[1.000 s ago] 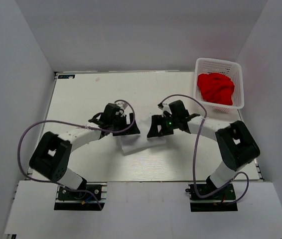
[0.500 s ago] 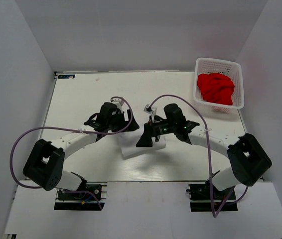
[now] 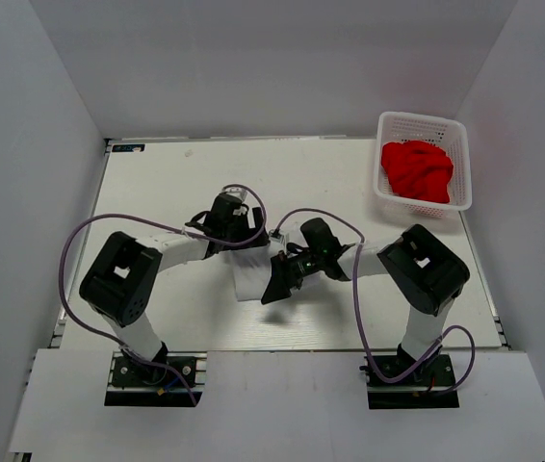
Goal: Fold and stack the t-shirts
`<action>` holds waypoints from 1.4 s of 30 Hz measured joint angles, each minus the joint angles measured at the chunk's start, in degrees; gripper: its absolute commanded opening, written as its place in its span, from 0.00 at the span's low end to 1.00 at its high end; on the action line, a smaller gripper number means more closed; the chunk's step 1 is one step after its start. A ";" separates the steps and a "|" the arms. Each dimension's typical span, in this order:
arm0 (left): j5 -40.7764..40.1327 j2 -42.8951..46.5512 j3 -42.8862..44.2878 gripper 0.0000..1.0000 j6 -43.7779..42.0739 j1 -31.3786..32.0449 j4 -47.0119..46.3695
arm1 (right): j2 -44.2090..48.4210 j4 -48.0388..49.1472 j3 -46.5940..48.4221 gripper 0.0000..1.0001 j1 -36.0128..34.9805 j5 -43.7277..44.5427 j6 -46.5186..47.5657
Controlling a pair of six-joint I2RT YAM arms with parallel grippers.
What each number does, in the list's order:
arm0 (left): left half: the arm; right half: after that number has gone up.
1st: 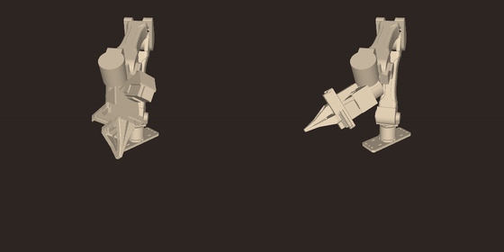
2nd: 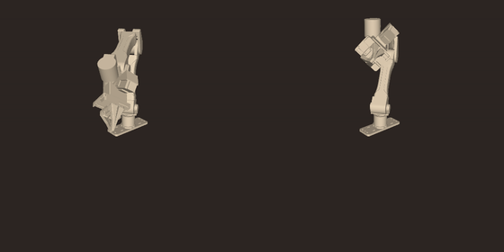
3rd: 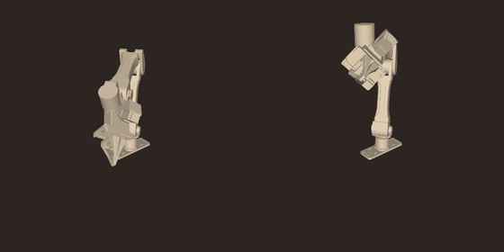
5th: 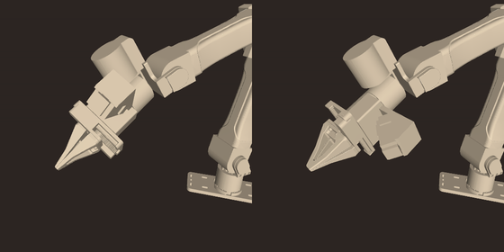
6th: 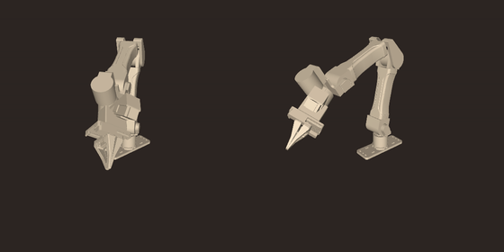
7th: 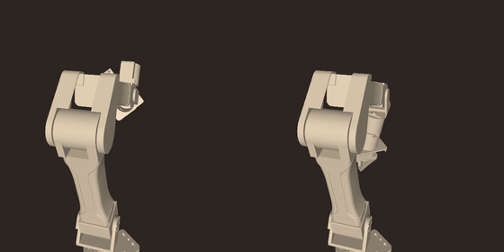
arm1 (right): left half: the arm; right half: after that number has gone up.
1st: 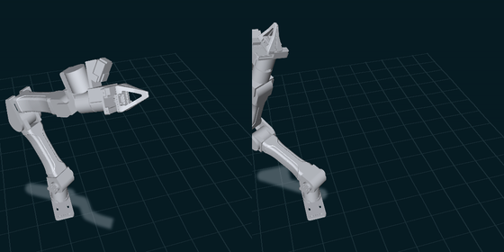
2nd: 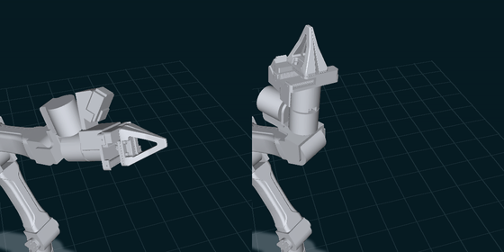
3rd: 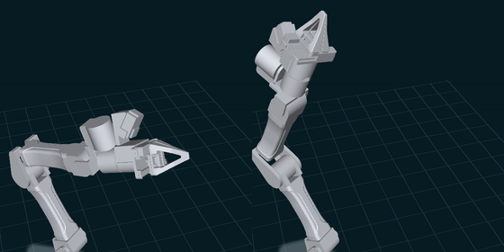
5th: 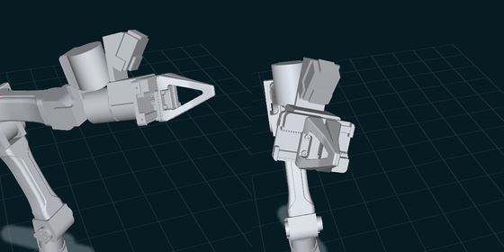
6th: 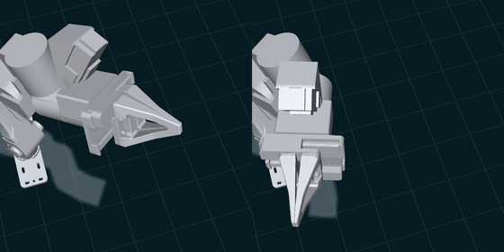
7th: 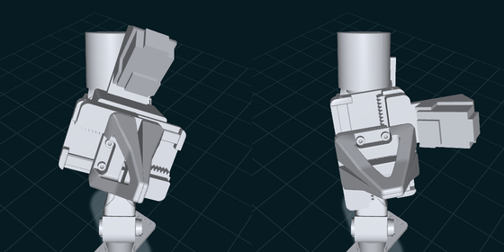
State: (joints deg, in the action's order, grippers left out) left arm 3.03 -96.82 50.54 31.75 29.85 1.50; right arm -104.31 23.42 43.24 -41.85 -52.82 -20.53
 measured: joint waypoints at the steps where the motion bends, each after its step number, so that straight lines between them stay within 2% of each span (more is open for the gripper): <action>1: 0.00 -0.57 0.74 1.00 -0.09 0.00 0.09 | 0.04 0.07 0.02 0.90 0.00 0.15 0.15; 5: -1.70 -2.12 4.17 1.00 -1.40 -0.04 2.32 | 1.29 -3.43 0.24 0.90 0.02 1.77 1.64; 9: -6.78 -0.57 7.15 1.00 -3.37 -0.09 5.97 | 9.62 -7.89 0.22 0.90 0.09 5.64 2.97; 13: -7.93 6.99 7.50 1.00 -4.66 0.07 7.91 | 20.79 -5.33 0.22 0.90 0.81 9.70 2.49; 17: -5.22 14.93 6.16 1.00 -4.74 0.28 6.38 | 24.11 1.79 -1.05 0.90 2.27 11.89 -0.98; 22: 3.89 18.47 -4.50 1.00 -1.01 0.28 -1.03 | 14.40 13.03 -3.10 0.90 4.63 12.00 -8.83; 27: 11.23 14.56 -18.99 1.00 5.16 0.37 -8.28 | -4.22 34.21 -9.55 0.90 7.32 9.94 -22.03; 30: 10.16 14.84 -19.10 1.00 6.62 0.28 -9.01 | -8.66 46.84 -11.08 0.90 8.63 8.20 -29.35; 33: 8.52 15.17 -18.93 1.00 7.32 0.31 -8.41 | -9.20 51.54 -12.79 0.90 9.40 8.24 -32.61; 36: 5.53 17.20 -18.29 1.00 6.75 0.59 -4.76 | -4.90 46.18 -13.35 0.90 9.16 9.57 -29.64; 39: 1.92 20.63 -16.06 1.00 5.51 0.61 0.15 | 5.40 32.68 -12.09 0.90 8.22 13.22 -21.70; 42: -2.36 25.05 -12.63 1.00 4.11 0.61 3.65 | 17.16 18.47 -7.96 0.90 7.15 22.03 -13.18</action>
State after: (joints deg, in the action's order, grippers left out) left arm 0.67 -71.77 37.91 35.86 30.46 5.15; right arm -87.15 41.89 35.29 -34.70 -30.79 -33.71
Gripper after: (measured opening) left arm 0.995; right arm 0.905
